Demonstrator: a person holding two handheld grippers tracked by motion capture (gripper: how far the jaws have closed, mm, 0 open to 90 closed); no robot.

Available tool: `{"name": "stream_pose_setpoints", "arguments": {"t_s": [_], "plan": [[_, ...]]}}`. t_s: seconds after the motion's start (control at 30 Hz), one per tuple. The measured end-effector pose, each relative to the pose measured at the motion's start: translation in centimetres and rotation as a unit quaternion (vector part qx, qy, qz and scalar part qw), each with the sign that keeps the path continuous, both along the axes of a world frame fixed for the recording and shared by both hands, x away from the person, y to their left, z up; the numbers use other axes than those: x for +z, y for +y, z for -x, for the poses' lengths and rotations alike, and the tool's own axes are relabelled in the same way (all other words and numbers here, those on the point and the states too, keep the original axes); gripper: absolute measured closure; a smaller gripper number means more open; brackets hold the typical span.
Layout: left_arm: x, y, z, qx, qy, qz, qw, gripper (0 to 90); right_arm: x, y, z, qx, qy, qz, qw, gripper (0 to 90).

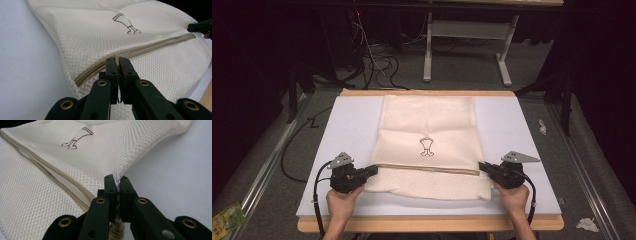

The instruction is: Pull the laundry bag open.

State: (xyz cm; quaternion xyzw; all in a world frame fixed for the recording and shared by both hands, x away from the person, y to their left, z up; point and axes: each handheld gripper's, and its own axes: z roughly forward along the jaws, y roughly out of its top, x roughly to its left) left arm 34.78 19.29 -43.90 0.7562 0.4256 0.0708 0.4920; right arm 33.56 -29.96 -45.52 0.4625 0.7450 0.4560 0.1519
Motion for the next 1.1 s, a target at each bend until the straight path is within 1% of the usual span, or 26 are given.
{"name": "stream_pose_setpoints", "arguments": {"t_s": [0.07,0.17,0.3,0.37,0.47,0.6,1.1], "plan": [[0.1,0.1,0.1,0.005,-0.003,-0.006,1.0000,87.1,0.0,0.0,0.0,0.001,-0.002,0.003,1.0000,88.3],[0.1,0.5,0.1,0.010,-0.003,0.000,0.9999,87.1,0.1,-0.2,-0.1,-0.001,-0.001,0.005,1.0000,88.3],[0.0,0.7,0.1,0.011,-0.002,-0.002,0.9999,87.1,0.3,-0.2,-0.1,-0.001,-0.001,0.005,1.0000,88.3],[0.0,0.8,0.1,0.012,-0.001,-0.001,0.9999,87.1,0.3,-0.1,-0.2,0.000,-0.005,0.006,1.0000,88.3],[0.2,1.0,0.1,0.015,-0.003,-0.005,0.9999,87.2,0.4,-0.1,-0.2,-0.003,-0.003,0.007,1.0000,88.3],[0.2,1.2,0.1,0.020,-0.003,0.000,0.9998,87.2,0.4,-0.2,-0.4,-0.004,-0.001,0.007,1.0000,88.3],[0.2,1.2,0.0,0.014,-0.003,-0.004,0.9999,87.2,1.0,-0.4,-0.6,-0.009,-0.008,0.008,0.9999,88.6]]}}
